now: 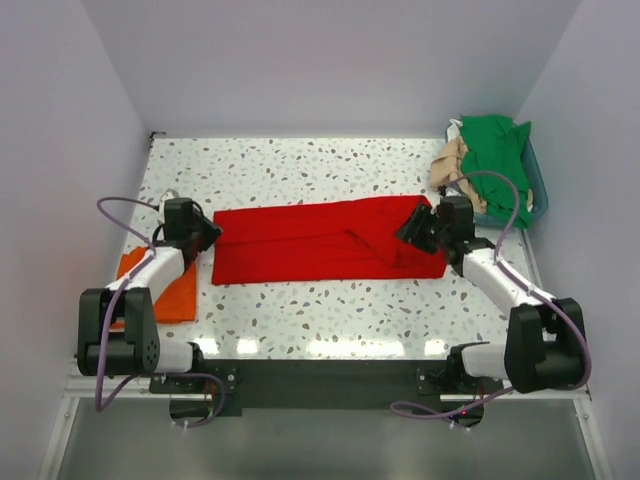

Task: Fold and stack the t-shirts
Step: Fold the tshirt

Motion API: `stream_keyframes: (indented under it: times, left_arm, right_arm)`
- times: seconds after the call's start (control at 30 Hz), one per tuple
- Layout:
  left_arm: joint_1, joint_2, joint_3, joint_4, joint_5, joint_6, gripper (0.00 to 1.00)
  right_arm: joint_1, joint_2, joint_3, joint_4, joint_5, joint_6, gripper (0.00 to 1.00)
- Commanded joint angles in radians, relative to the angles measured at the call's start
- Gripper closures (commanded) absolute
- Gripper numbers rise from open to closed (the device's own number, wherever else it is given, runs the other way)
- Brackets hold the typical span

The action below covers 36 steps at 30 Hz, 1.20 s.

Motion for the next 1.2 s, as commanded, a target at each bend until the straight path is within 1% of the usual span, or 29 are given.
stream_keyframes:
  times: [0.0,0.03,0.07,0.1,0.3,0.5,0.6,0.7,0.73,0.8,0.83,0.9,0.93,1.0,1.17]
  left_arm:
    - [0.002,-0.049,0.029,0.02,0.052,0.011,0.71]
    - [0.001,-0.053,0.029,0.019,0.056,0.014,0.7]
    - [-0.001,-0.066,0.03,0.019,0.063,0.022,0.7]
    - [-0.002,-0.072,0.033,-0.015,0.064,0.028,0.7]
    - [-0.002,-0.107,0.039,-0.036,0.086,0.048,0.69]
    - [-0.002,-0.127,0.032,-0.044,0.087,0.062,0.69]
    - [-0.004,-0.13,0.024,-0.041,0.092,0.061,0.69]
    - [-0.002,-0.13,0.018,-0.038,0.092,0.062,0.69]
    - [-0.002,-0.13,0.018,-0.039,0.09,0.062,0.69]
    - [-0.002,-0.13,0.013,-0.038,0.092,0.062,0.69]
    - [-0.002,-0.132,0.013,-0.036,0.092,0.062,0.69]
    - [-0.002,-0.132,0.009,-0.035,0.09,0.06,0.69]
    - [-0.002,-0.13,0.006,-0.033,0.089,0.06,0.69]
    - [-0.004,-0.132,0.001,-0.029,0.092,0.06,0.69]
    - [-0.002,-0.13,-0.014,-0.016,0.095,0.056,0.69]
  right_arm:
    - [0.003,0.087,0.13,0.031,0.049,-0.03,0.47]
    - [0.003,0.113,0.157,0.025,0.052,-0.032,0.48]
    - [0.005,0.154,0.162,0.031,0.056,-0.029,0.48]
    - [0.008,0.17,0.162,0.044,0.059,-0.029,0.48]
    - [0.039,0.308,0.197,0.072,0.089,-0.023,0.52]
    - [0.051,0.365,0.205,0.081,0.111,-0.015,0.55]
    - [0.057,0.388,0.207,0.083,0.106,-0.015,0.59]
    - [0.068,0.385,0.205,0.081,0.103,-0.008,0.66]
    - [0.072,0.38,0.205,0.083,0.103,-0.008,0.7]
    - [0.088,0.365,0.205,0.083,0.103,-0.006,0.74]
    - [0.095,0.362,0.208,0.081,0.1,-0.006,0.78]
    - [0.101,0.354,0.211,0.083,0.08,-0.006,0.82]
    - [0.109,0.348,0.213,0.083,0.076,-0.006,0.86]
    - [0.118,0.328,0.211,0.081,0.066,-0.006,0.91]
    - [0.149,0.264,0.191,0.115,0.017,0.003,0.96]
